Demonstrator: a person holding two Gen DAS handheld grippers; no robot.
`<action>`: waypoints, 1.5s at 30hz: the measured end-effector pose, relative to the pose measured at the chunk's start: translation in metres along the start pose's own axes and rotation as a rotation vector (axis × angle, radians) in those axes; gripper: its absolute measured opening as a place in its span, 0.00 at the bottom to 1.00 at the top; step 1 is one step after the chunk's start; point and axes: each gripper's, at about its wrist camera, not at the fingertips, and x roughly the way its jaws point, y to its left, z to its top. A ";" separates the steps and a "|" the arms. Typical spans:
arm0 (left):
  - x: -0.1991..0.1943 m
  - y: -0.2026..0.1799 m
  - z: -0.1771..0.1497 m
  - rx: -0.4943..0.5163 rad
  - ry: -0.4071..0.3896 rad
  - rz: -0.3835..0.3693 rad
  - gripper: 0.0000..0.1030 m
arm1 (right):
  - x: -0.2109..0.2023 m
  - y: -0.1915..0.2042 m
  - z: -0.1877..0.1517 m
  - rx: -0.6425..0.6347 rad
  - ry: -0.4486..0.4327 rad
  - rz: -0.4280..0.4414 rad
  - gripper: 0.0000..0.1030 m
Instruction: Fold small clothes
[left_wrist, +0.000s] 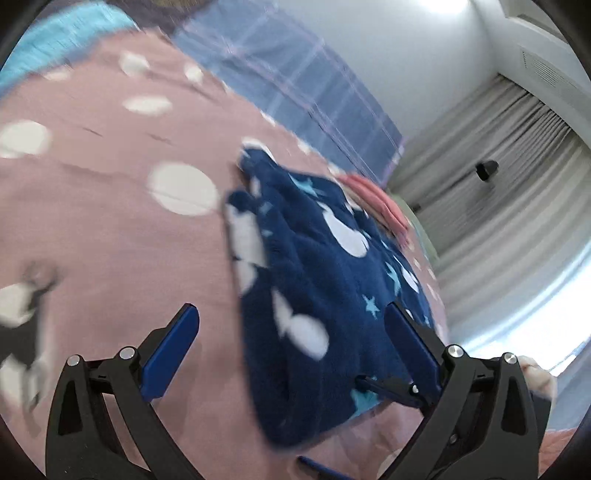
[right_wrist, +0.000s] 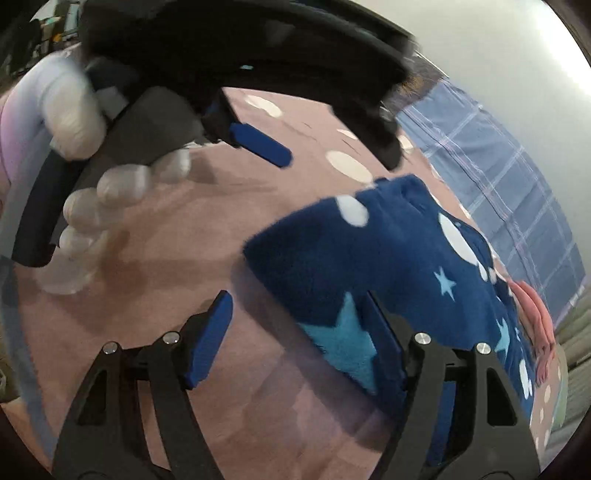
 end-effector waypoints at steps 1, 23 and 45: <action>0.010 0.002 0.005 -0.010 0.025 -0.019 0.98 | 0.002 -0.001 -0.001 0.012 0.006 -0.024 0.71; 0.058 -0.074 0.086 0.054 0.009 -0.093 0.28 | -0.062 -0.068 0.000 0.301 -0.242 0.081 0.17; 0.321 -0.310 0.014 0.437 0.346 0.008 0.32 | -0.119 -0.288 -0.292 1.285 -0.390 0.331 0.15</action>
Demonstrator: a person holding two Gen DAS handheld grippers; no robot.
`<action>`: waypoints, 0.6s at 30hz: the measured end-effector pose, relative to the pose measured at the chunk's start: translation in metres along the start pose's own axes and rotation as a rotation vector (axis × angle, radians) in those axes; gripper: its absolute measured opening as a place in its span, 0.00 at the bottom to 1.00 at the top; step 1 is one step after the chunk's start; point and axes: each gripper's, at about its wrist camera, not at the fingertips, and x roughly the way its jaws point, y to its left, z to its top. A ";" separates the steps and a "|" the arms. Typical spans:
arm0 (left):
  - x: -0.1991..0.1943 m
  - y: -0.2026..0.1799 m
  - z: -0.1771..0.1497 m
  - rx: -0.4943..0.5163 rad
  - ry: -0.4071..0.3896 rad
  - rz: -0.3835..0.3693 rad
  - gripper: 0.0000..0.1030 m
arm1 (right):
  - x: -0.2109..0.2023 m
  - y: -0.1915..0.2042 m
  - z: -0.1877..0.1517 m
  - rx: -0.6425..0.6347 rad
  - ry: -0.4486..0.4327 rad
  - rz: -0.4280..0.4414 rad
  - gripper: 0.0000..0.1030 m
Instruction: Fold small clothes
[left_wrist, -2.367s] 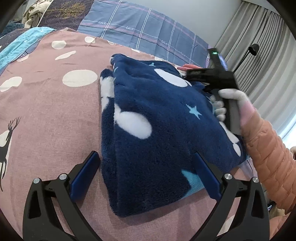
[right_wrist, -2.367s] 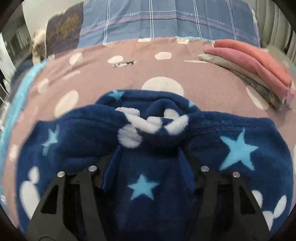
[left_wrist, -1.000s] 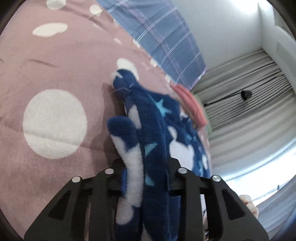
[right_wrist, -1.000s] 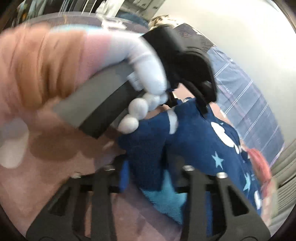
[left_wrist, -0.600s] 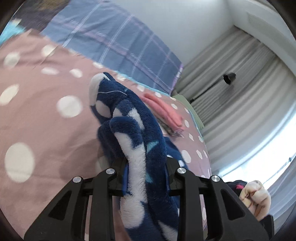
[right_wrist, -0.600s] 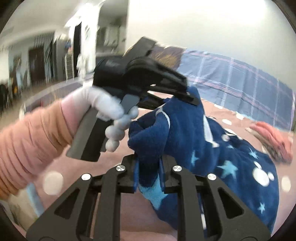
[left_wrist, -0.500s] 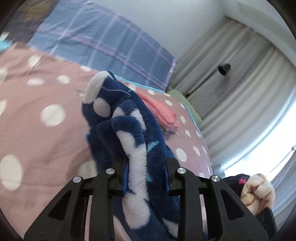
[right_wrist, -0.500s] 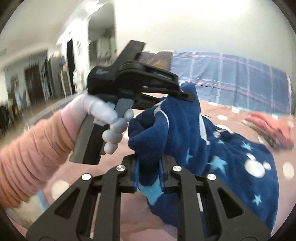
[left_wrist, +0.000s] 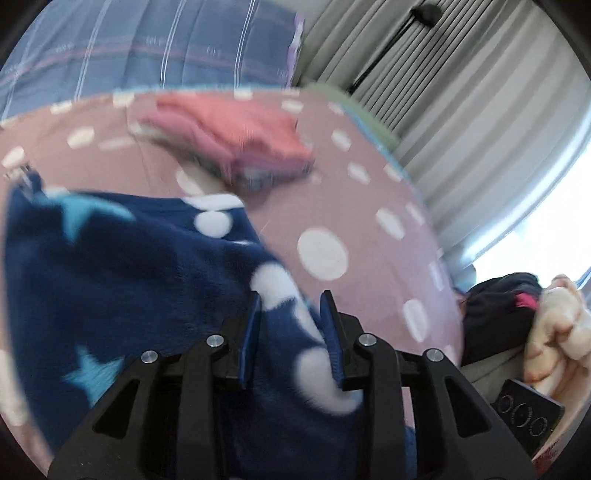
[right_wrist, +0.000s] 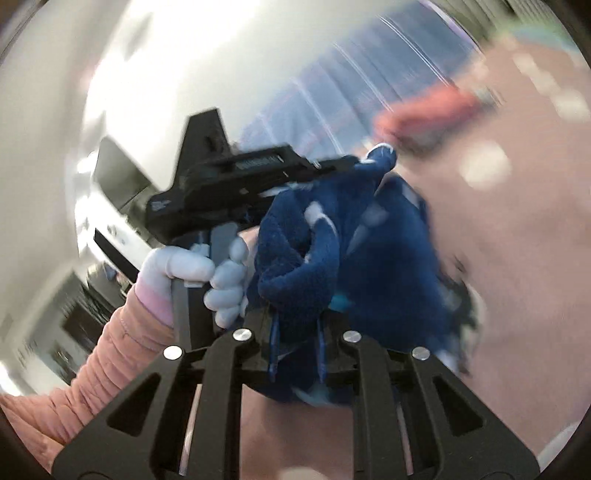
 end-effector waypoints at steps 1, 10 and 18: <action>0.010 0.000 -0.003 0.005 0.004 0.014 0.32 | 0.002 -0.021 -0.006 0.073 0.032 -0.003 0.15; -0.003 -0.042 -0.011 0.187 -0.026 0.053 0.51 | 0.010 -0.059 -0.022 0.176 0.097 0.071 0.19; -0.104 -0.004 -0.026 0.270 -0.198 0.241 0.55 | 0.002 -0.062 -0.022 0.140 0.104 0.057 0.25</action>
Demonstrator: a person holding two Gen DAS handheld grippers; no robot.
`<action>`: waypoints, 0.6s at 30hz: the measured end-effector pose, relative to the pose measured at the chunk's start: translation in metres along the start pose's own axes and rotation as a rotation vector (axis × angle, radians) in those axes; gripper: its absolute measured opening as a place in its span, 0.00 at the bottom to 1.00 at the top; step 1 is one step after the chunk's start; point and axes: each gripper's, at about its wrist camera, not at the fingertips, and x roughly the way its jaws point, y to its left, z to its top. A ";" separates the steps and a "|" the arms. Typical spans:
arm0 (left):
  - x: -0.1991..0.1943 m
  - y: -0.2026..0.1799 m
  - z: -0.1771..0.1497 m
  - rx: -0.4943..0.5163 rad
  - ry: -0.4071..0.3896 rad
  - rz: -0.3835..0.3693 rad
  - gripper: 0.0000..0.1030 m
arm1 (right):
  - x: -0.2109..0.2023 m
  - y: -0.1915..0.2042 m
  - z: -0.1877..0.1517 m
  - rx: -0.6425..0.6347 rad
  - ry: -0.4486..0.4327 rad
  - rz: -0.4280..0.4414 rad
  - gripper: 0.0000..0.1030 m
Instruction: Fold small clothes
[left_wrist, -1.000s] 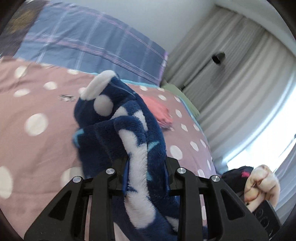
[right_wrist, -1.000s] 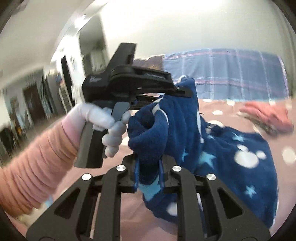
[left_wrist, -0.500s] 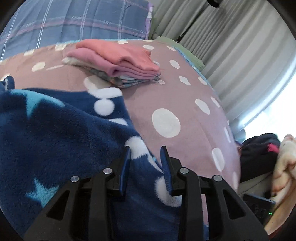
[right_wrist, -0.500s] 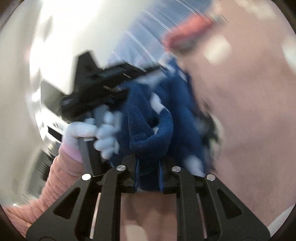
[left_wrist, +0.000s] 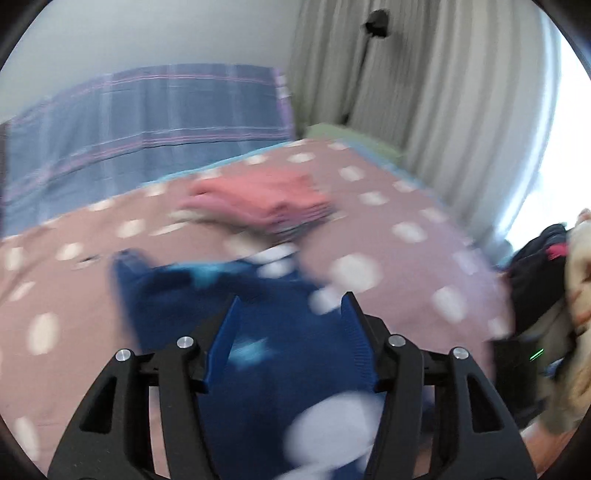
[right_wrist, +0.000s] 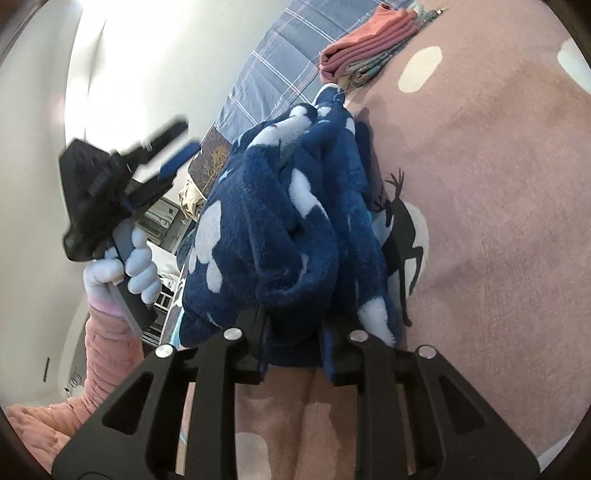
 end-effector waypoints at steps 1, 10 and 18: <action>0.001 0.008 -0.009 -0.003 0.032 0.028 0.55 | -0.003 0.004 0.000 -0.018 -0.003 -0.013 0.27; 0.039 -0.040 -0.043 0.221 0.122 0.081 0.64 | -0.043 0.040 0.012 -0.228 -0.122 -0.174 0.54; 0.056 -0.049 -0.042 0.230 0.169 0.030 0.66 | -0.022 0.031 0.017 -0.194 -0.096 -0.233 0.39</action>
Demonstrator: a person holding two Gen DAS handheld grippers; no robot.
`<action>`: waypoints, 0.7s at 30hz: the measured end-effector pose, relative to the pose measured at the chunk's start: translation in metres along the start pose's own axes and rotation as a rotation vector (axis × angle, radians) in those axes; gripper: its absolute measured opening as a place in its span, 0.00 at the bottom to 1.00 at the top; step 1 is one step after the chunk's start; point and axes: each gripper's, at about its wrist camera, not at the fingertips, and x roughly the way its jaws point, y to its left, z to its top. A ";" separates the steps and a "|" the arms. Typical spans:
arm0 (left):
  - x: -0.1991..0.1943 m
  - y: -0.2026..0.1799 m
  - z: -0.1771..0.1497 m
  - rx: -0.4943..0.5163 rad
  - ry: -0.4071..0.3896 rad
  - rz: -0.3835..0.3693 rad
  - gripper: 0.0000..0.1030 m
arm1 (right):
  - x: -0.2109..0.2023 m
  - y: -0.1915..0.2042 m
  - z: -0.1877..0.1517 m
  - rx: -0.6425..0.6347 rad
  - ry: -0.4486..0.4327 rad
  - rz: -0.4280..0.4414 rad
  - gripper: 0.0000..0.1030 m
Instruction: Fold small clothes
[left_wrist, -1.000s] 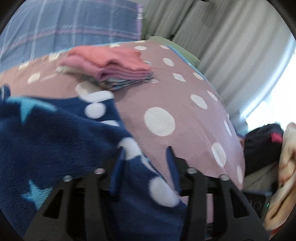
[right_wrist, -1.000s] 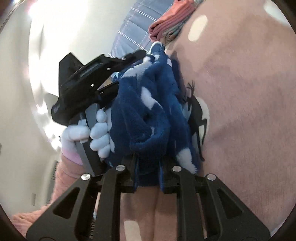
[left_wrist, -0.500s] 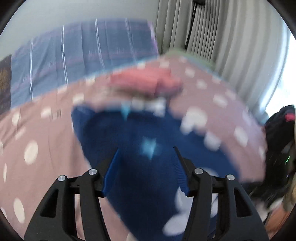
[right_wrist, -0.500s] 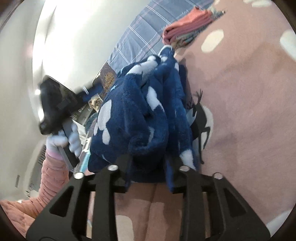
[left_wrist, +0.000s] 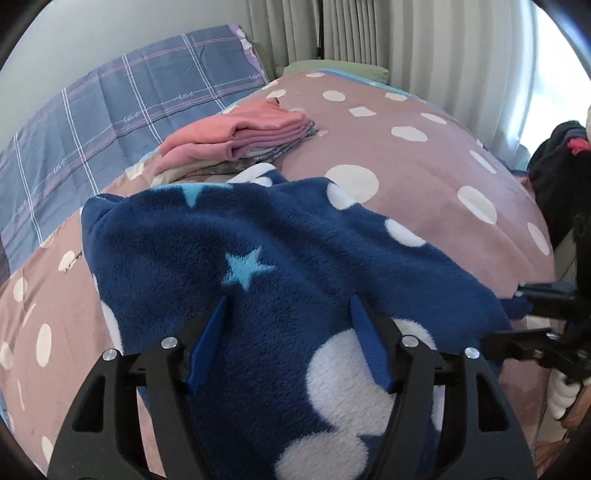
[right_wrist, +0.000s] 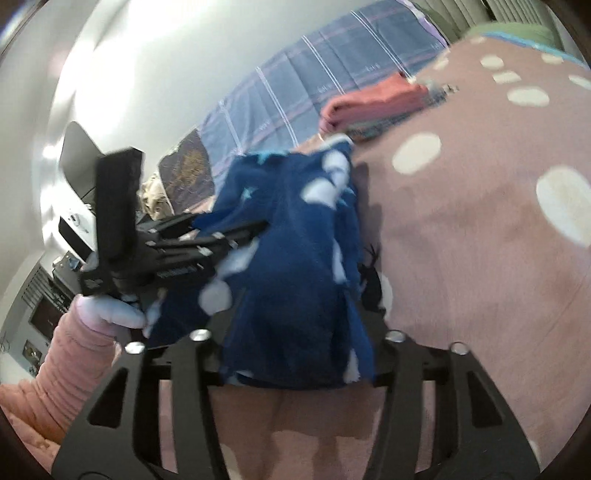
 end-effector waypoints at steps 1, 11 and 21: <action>0.000 0.001 -0.002 -0.005 -0.007 -0.003 0.66 | 0.000 -0.002 0.000 0.015 0.000 0.001 0.38; -0.003 0.005 -0.006 -0.043 -0.060 -0.012 0.70 | 0.009 0.044 0.017 -0.153 -0.014 -0.133 0.27; -0.045 0.047 0.032 -0.130 -0.238 0.027 0.60 | 0.033 0.029 0.001 -0.168 0.039 -0.158 0.26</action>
